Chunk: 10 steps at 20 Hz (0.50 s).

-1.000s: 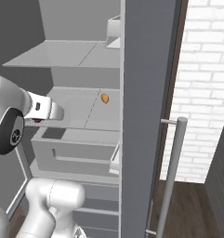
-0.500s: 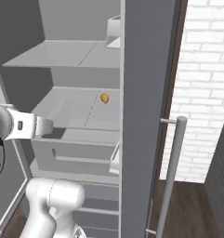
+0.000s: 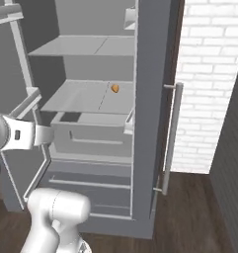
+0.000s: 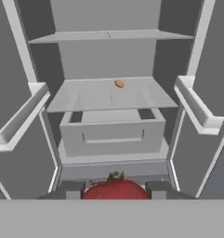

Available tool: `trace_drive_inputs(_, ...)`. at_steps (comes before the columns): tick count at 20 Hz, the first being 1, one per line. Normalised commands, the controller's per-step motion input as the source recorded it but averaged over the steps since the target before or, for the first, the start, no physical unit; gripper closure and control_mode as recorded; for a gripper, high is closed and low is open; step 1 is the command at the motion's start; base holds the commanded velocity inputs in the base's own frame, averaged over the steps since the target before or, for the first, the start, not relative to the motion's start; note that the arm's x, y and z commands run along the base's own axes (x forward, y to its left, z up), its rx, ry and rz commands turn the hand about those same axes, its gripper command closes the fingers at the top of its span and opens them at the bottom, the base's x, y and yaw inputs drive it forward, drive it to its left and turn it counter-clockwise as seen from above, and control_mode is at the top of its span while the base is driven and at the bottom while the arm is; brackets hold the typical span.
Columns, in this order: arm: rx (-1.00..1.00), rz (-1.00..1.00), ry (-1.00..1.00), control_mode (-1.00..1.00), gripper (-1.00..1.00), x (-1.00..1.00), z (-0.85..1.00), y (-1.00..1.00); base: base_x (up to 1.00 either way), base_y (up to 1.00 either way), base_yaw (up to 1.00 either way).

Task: Take the strawberry from the fridge and place it on top of the pancake, located on the dining counter.

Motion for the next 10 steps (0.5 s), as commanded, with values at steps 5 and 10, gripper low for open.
trace_drive_inputs(5,0.0,0.0,0.0,1.0,1.0,0.0,0.0,0.0,-1.0,0.0,0.0)
trace_drive_inputs(10,0.0,0.0,0.0,1.0,1.0,0.0,0.0,0.0,-0.98,0.69,0.15)
